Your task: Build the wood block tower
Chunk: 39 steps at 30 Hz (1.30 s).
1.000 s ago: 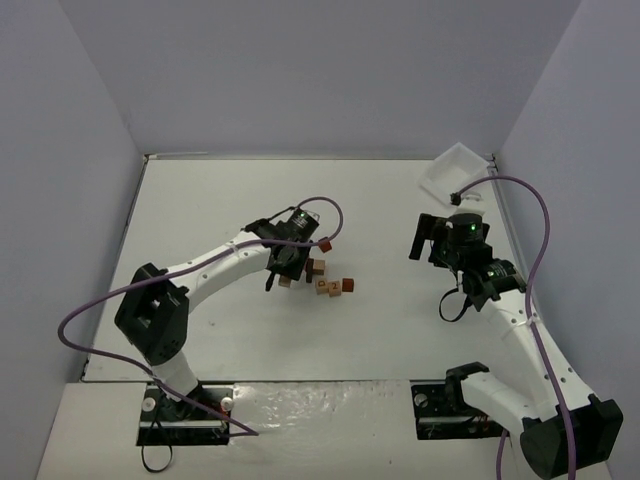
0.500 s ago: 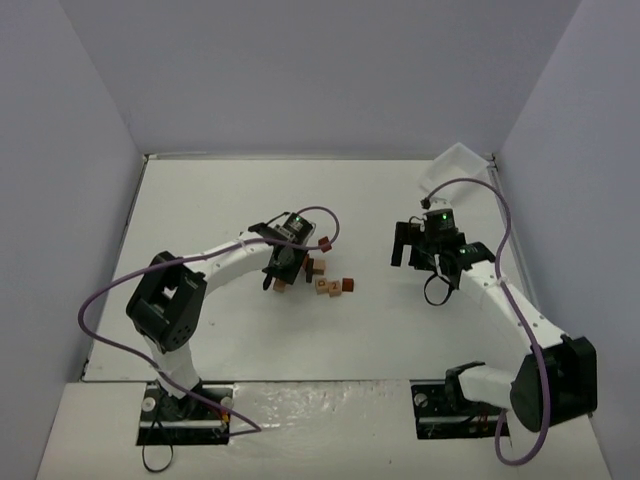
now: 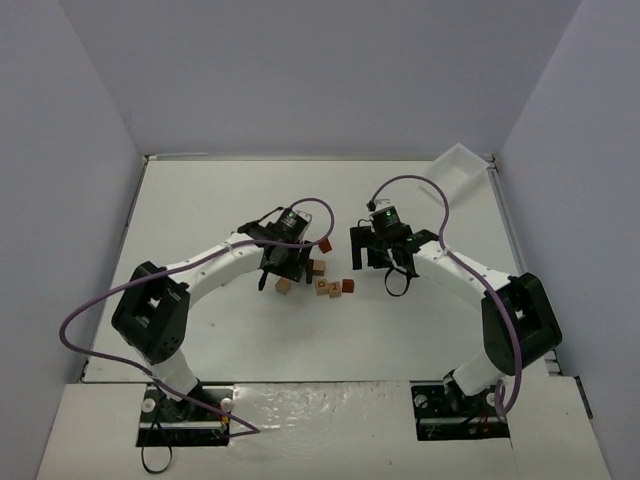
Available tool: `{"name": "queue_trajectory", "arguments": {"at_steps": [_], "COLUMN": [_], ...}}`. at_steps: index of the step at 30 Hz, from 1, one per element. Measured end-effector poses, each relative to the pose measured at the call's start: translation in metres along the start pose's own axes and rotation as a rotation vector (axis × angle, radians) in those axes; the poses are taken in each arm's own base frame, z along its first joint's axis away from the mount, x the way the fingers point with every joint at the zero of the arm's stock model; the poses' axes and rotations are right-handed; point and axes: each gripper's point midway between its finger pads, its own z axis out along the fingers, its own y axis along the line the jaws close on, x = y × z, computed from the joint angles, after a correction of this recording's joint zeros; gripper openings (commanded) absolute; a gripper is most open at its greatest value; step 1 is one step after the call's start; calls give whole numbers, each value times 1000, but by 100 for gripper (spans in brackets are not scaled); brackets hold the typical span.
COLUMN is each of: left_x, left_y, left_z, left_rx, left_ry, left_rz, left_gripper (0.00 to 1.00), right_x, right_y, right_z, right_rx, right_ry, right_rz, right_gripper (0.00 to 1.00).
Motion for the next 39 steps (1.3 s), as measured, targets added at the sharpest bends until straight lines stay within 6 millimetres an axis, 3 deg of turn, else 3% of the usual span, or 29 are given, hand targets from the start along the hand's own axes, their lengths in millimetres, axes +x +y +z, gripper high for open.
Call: {"name": "queue_trajectory", "arguments": {"at_steps": [7,11,16,22,31,35,39], "left_x": [-24,-26,-10,19,25,24,25], "left_y": [21,41,62,72,83,84,85], "left_z": [-51,-77,-84,-82,-96,-99,-102], "left_rx": [7,-1,-29,-52,-63,-60,-59], "left_ry": [-145,-204,-198,-145,-166,-179,-184], "left_rz": [-138,-216,-276,-303,-336,-344,-353], "left_gripper": [63,63,63,64,64,64,64], "right_x": [-24,-33,-36,-45,-56,-52,-52], "right_y": [31,50,68,84,91,88,91], "right_z": [36,59,89,117,126,121,88], "right_rx": [-84,-138,-187,-229,-223,-192,-151], "right_ry": [-20,-26,-18,-40,-75,-77,-106], "right_rz": [-143,-229,-303,-363,-372,-376,-345], "right_gripper": [81,79,74,62,6,0,0]}}
